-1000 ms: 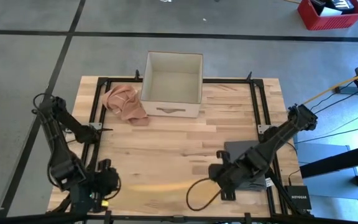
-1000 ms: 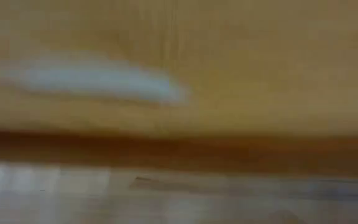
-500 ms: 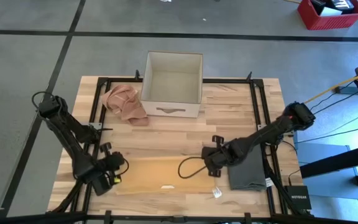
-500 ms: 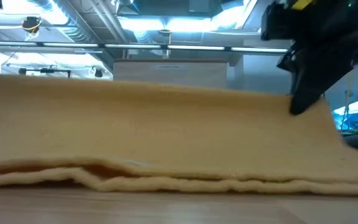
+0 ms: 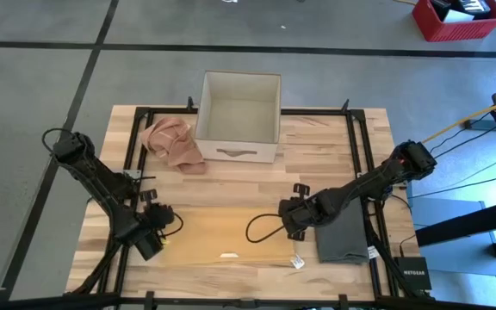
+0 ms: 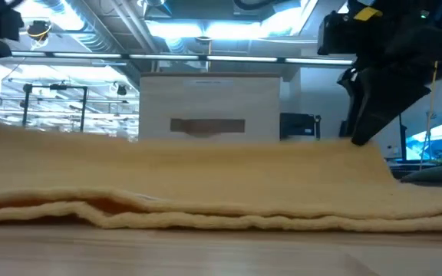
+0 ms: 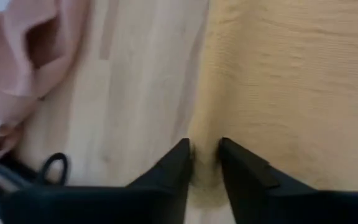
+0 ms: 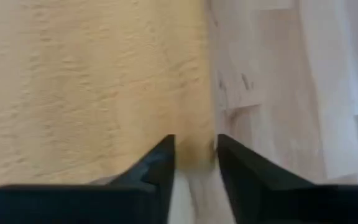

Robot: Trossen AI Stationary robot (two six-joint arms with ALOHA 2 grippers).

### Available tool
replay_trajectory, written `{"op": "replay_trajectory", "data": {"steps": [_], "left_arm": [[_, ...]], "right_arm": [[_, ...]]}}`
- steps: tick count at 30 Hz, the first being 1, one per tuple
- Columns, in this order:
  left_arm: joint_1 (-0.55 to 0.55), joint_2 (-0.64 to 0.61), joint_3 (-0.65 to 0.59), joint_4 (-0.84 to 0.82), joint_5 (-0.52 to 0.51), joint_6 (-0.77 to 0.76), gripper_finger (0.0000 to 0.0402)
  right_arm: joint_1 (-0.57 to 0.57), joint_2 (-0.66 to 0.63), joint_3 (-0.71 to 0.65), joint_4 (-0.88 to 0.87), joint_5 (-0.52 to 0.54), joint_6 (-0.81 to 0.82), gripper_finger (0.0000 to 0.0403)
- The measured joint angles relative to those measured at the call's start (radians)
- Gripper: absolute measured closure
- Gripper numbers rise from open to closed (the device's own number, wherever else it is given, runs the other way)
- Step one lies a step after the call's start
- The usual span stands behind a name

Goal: Fold towel
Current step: Fold the yellow towel

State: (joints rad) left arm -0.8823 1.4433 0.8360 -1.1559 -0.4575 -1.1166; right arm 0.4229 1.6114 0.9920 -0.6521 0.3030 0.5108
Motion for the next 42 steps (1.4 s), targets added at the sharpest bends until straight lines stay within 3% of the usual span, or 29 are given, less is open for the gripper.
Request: {"op": "replay_trajectory", "data": {"steps": [7,11,15,19,23,29,39,42], "left_arm": [[0.049,-0.003,0.094,-0.103,0.075,0.044,0.0244],[0.036,-0.004,0.2,-0.109,0.077,0.012,0.024],[-0.01,-0.004,0.231,-0.066,0.077,-0.085,0.0247],[-0.031,-0.004,0.206,-0.054,0.078,-0.144,0.0259],[0.031,-0.036,0.167,-0.023,0.098,-0.121,0.0268],[0.146,-0.16,0.03,0.116,0.167,-0.004,0.0274],[0.144,-0.263,-0.093,0.199,0.199,-0.043,0.0275],[0.103,-0.258,-0.093,0.345,0.24,-0.047,0.0275]], "right_arm": [[0.0,0.001,0.088,-0.199,0.0,0.006,0.0191],[0.003,0.0,0.19,-0.316,-0.007,0.036,0.0173],[0.003,-0.001,0.21,-0.263,0.013,0.051,0.0171],[0.009,0.003,0.153,-0.141,0.025,0.028,0.0171],[-0.021,0.002,0.119,-0.124,0.005,-0.04,0.0171],[-0.134,0.0,0.065,-0.072,-0.16,-0.126,0.0171],[-0.152,-0.007,0.015,-0.054,-0.263,-0.083,0.0171],[-0.098,-0.026,0.028,-0.064,-0.344,0.018,0.0171]]}}
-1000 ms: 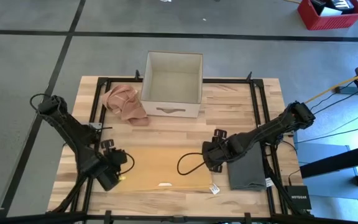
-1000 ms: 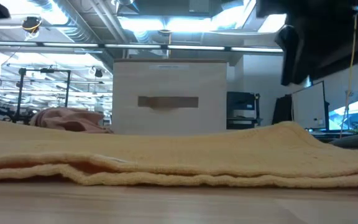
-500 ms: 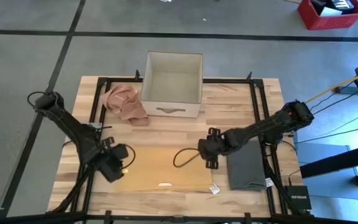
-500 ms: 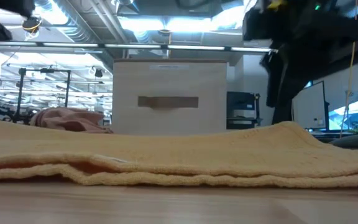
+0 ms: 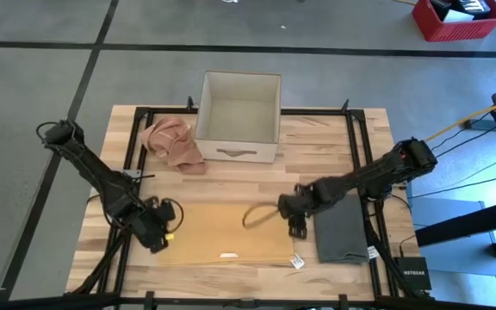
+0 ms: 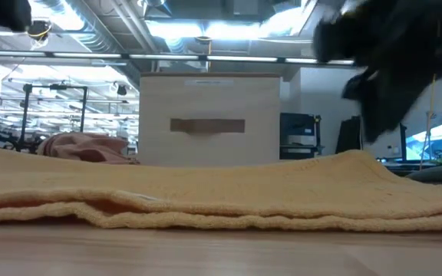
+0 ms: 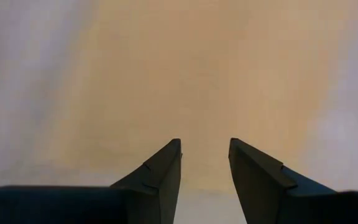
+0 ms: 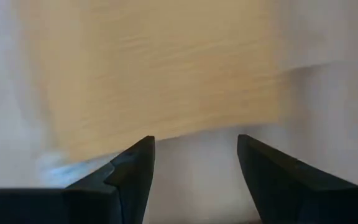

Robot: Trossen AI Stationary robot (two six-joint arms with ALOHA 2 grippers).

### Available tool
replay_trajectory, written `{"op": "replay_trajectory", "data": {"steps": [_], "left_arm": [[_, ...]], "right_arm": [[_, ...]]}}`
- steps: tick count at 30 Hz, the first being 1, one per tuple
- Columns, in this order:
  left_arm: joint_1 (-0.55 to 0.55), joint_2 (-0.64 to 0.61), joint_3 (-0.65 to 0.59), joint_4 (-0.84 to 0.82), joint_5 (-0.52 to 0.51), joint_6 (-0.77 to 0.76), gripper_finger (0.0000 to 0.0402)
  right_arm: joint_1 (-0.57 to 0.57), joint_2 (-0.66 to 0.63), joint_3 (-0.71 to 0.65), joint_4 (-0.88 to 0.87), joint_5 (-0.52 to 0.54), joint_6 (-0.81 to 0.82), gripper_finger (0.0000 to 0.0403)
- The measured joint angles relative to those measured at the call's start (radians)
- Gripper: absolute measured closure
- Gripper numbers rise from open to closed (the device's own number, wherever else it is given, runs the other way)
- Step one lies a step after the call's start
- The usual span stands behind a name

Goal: Fold towel
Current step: Fold the yellow towel

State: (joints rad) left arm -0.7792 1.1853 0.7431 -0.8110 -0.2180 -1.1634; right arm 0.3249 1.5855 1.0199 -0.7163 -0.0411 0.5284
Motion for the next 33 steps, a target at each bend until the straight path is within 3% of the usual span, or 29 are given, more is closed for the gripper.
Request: {"op": "replay_trajectory", "data": {"steps": [2,4,12,16,20,25,28,33], "left_arm": [[-0.026,0.001,0.003,0.14,0.006,0.026,0.0275],[-0.05,0.014,0.007,0.273,0.009,0.053,0.0275],[-0.12,0.203,0.03,0.44,0.001,0.079,0.0275],[-0.109,0.309,0.179,0.478,-0.005,0.134,0.0275],[-0.107,0.387,0.354,0.491,-0.09,0.426,0.0275],[-0.07,0.43,0.398,0.548,-0.17,0.748,0.0275],[-0.031,0.429,0.4,0.387,-0.156,0.666,0.0275],[-0.042,0.433,0.38,0.045,0.03,0.335,0.0275]], "right_arm": [[0.06,-0.004,0.019,0.026,-0.051,0.064,0.0171],[0.133,-0.004,0.027,0.07,-0.036,0.097,0.0171],[0.368,0.096,0.026,0.418,0.342,0.012,0.0171],[0.398,0.158,0.026,0.485,0.407,-0.013,0.0171],[0.387,0.176,0.026,0.493,0.407,-0.014,0.0171],[0.365,0.176,0.026,0.498,0.39,-0.034,0.0171],[0.369,0.176,0.026,0.493,0.368,-0.039,0.0171],[0.369,0.176,0.026,0.483,0.368,-0.04,0.0171]]}}
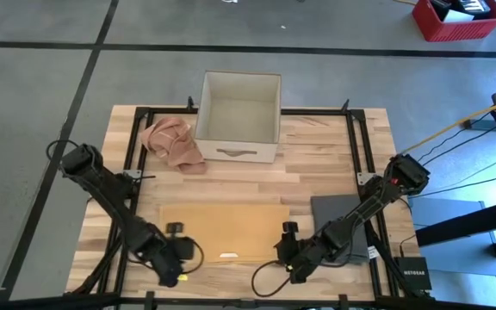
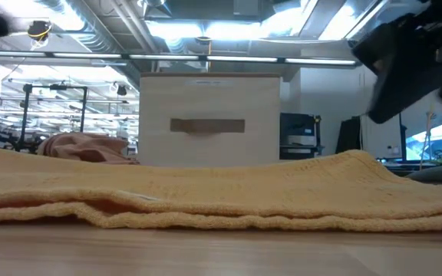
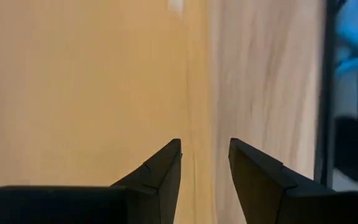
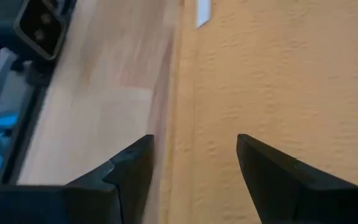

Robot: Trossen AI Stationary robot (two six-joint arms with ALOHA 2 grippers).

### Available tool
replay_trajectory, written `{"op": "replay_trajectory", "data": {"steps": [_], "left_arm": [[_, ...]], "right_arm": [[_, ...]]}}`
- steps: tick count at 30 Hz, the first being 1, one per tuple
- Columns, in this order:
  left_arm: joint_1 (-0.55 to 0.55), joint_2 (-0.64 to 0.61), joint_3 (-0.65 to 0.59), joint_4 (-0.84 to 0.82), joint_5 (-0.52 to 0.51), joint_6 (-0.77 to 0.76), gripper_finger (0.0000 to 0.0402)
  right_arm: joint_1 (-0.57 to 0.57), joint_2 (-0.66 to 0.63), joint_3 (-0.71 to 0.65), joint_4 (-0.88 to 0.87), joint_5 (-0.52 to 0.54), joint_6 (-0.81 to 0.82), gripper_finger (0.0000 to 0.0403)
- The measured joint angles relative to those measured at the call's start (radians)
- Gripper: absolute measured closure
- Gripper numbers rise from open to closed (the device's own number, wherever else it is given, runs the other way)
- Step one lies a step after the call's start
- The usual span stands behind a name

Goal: Fold towel
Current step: Fold the yellow towel

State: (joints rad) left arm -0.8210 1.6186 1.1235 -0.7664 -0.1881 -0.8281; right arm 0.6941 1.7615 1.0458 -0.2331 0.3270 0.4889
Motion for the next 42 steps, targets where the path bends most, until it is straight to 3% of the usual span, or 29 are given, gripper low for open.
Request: {"op": "replay_trajectory", "data": {"steps": [2,8,27,35,42], "left_arm": [[-0.034,0.003,-0.031,-0.04,0.026,-0.102,0.0275],[-0.105,0.048,-0.07,-0.003,0.025,-0.223,0.0274],[-0.105,0.165,-0.076,0.044,0.12,-0.172,0.0274],[-0.095,0.166,-0.124,0.06,0.123,-0.226,0.0298],[-0.094,0.167,-0.127,0.049,0.123,-0.23,0.036]], "right_arm": [[-0.001,0.005,0.001,0.001,0.025,0.001,0.0171],[-0.001,0.03,0.001,0.006,0.114,0.0,0.0171],[-0.014,0.058,0.0,0.007,0.107,0.001,0.0171],[-0.014,0.059,0.0,-0.038,-0.105,0.01,0.0171],[-0.014,0.102,0.001,-0.054,-0.158,0.003,0.0171]]}}
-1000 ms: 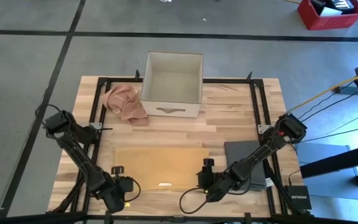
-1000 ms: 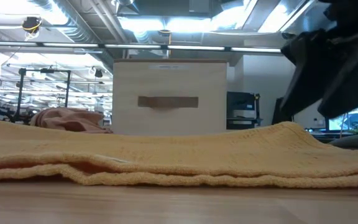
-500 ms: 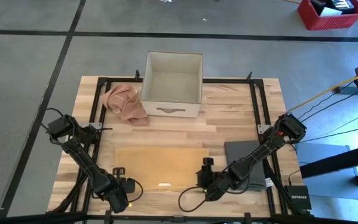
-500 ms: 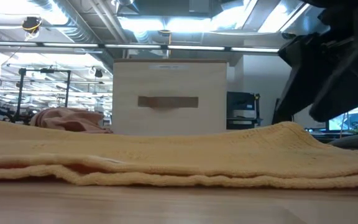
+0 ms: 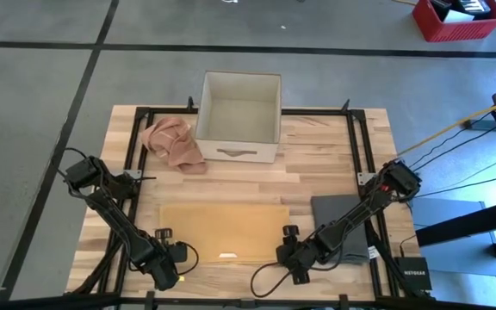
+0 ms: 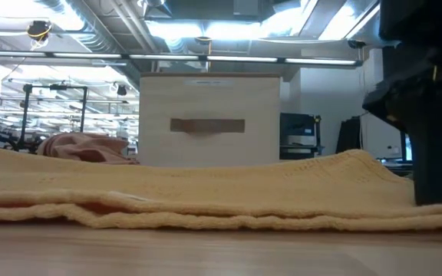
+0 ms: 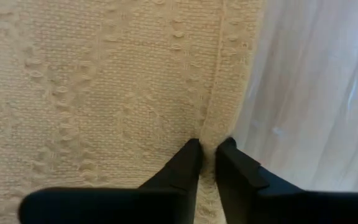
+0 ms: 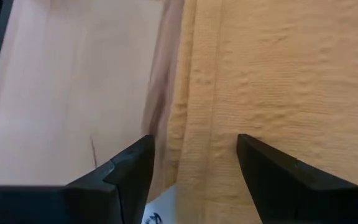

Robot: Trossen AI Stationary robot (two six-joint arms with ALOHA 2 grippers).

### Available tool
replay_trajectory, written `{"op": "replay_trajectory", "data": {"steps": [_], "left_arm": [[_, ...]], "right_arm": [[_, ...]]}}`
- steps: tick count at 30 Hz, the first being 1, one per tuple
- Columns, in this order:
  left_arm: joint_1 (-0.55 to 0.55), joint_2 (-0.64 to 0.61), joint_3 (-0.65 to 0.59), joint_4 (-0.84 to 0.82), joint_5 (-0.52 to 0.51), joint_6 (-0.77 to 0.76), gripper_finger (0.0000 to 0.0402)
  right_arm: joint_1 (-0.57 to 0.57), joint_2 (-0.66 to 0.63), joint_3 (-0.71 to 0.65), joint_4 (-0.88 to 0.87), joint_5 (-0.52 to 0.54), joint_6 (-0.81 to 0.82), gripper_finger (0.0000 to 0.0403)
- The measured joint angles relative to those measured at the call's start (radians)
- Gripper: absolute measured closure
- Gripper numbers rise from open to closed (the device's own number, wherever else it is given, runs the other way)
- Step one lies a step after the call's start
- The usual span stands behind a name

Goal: Fold towel
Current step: Fold the yellow towel

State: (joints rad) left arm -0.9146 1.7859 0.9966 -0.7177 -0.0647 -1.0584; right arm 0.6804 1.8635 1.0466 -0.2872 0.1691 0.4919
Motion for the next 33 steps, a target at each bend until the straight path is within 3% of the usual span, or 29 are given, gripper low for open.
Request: {"op": "replay_trajectory", "data": {"steps": [9,12,20,27,33], "left_arm": [[-0.001,-0.001,-0.002,-0.002,-0.003,0.001,0.0381],[-0.001,-0.001,-0.002,-0.002,-0.002,0.003,0.0381],[-0.002,0.003,0.04,-0.048,-0.003,-0.004,0.0384],[-0.015,0.007,0.198,-0.264,-0.009,-0.017,0.0398],[-0.016,0.005,0.424,-0.6,-0.15,-0.06,0.0398]], "right_arm": [[0.002,0.046,0.005,0.011,0.027,-0.001,0.0186],[0.001,0.047,0.005,0.005,0.031,0.0,0.0228],[0.017,0.037,0.035,-0.051,0.073,-0.01,0.0386],[0.065,-0.027,0.176,-0.229,0.199,0.0,0.0373],[0.073,-0.078,0.317,-0.448,0.292,0.015,0.0392]]}}
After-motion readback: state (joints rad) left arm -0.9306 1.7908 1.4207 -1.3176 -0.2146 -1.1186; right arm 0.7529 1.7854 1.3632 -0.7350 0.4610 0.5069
